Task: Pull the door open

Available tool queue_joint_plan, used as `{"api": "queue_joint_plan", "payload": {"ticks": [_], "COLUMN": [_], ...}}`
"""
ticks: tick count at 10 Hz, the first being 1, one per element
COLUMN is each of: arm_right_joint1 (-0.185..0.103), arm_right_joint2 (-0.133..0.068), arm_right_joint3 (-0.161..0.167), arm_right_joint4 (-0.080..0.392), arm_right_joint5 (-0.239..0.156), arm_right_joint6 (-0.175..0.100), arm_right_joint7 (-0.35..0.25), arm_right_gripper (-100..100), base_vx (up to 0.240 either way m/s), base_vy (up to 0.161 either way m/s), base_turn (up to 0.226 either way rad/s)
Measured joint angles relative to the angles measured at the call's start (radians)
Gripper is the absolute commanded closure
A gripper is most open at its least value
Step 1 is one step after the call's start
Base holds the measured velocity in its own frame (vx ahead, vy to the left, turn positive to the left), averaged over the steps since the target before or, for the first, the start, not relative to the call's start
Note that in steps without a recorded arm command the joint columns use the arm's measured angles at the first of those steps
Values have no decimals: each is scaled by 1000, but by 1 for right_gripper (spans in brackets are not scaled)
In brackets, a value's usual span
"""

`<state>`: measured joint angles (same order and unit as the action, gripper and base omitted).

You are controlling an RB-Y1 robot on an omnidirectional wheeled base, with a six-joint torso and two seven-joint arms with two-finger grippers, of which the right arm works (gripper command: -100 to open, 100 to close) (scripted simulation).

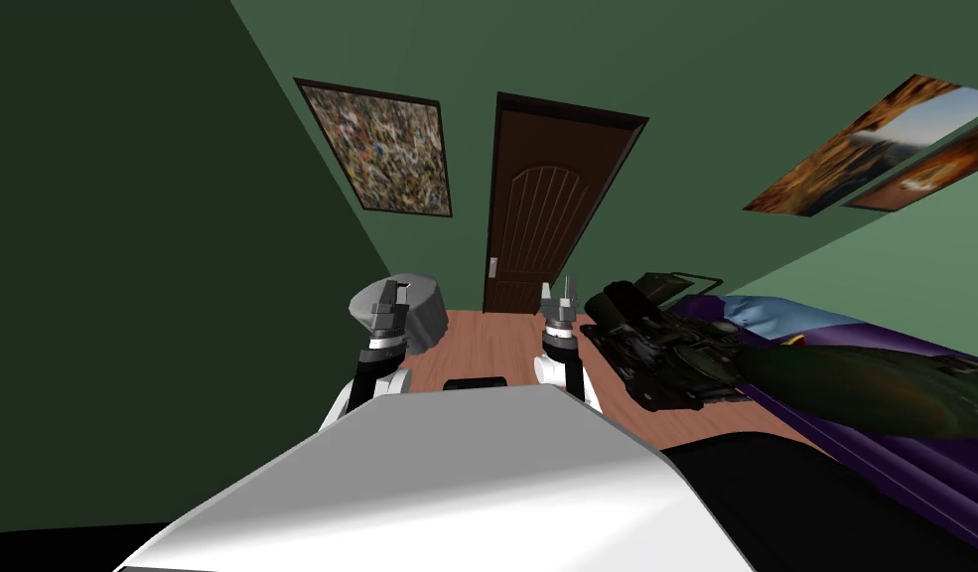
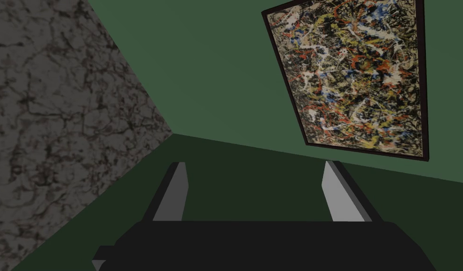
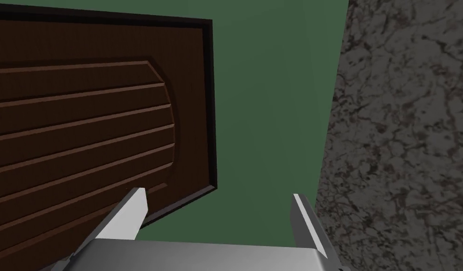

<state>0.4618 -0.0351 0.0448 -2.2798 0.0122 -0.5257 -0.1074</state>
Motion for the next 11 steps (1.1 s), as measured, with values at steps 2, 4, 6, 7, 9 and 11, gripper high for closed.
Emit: {"api": "queue_joint_plan", "payload": {"ticks": [2,4,6,7,9,11], "arm_right_joint1": [-7,-15,-20,-21,-26,-28], "arm_right_joint2": [-14,-23,-35,-39,-48,-60], "arm_right_joint3": [14,33,46,58,71,86], "arm_right_joint4": [28,60,85,105,131,155], "arm_right_joint5": [-45,-85,-126,-147,-183,-227], "arm_right_joint6": [6,9,13,9,9,14], "arm_right_joint7": [-32,-60,-89,-103,-129,-161], "arm_right_gripper": [-100,-100,-100,-100,-100,-100], "base_vx": [165,114,115,120,116,114], "base_vy": [-31,-10,-15,-29,-19,-20], "base_turn": [1,2,-2,3,-1,0]}}
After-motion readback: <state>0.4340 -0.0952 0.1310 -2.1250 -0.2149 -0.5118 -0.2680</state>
